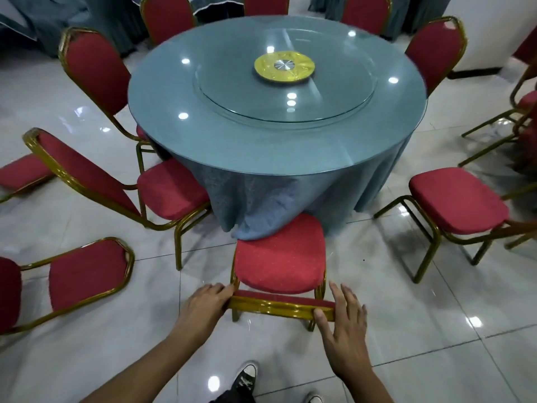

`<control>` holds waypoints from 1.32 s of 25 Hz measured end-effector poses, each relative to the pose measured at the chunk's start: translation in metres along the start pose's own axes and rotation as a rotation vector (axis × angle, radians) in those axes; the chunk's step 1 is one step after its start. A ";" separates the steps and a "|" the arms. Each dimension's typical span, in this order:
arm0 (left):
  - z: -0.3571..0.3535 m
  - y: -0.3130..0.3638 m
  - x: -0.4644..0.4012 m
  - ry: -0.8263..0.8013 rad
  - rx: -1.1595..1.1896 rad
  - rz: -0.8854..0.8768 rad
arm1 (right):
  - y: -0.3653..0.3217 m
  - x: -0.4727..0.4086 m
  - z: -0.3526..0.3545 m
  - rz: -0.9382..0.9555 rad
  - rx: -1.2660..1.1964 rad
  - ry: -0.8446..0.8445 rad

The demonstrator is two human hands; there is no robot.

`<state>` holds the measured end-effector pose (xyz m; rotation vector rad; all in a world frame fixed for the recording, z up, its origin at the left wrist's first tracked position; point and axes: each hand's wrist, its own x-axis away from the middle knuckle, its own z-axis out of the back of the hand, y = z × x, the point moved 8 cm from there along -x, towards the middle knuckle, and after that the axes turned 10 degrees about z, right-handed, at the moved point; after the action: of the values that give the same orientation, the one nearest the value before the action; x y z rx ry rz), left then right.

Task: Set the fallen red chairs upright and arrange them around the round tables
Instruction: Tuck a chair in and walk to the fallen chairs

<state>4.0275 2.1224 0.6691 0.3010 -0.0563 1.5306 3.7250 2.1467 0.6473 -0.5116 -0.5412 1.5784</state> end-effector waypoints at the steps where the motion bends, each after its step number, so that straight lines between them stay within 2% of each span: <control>1: 0.000 -0.014 -0.010 0.013 -0.003 0.019 | -0.011 -0.009 -0.009 -0.010 -0.001 0.002; 6: 0.017 -0.060 -0.059 0.080 0.163 0.178 | -0.049 -0.056 -0.036 -0.056 0.001 -0.032; 11: 0.022 -0.068 -0.106 0.032 0.205 0.256 | -0.052 -0.106 -0.037 -0.052 0.045 -0.081; 16: 0.019 -0.059 -0.124 -0.066 0.128 0.238 | -0.040 -0.129 -0.029 -0.072 0.067 -0.096; 18: 0.027 -0.047 -0.120 -0.041 0.100 0.172 | -0.039 -0.128 -0.028 -0.076 0.070 -0.097; 22: 0.050 0.006 -0.099 0.043 0.148 -0.073 | -0.044 -0.121 -0.020 -0.107 0.028 -0.008; 27: 0.061 0.095 -0.099 -0.035 0.172 -0.279 | -0.036 -0.098 0.006 -0.081 0.013 0.062; 33: 0.056 0.221 -0.115 -0.108 0.183 -0.417 | 0.033 -0.080 0.093 -0.166 -0.018 0.256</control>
<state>3.8127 2.0000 0.7318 0.5083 0.0595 1.1057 3.6472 2.0614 0.7006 -0.6554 -0.3924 1.3272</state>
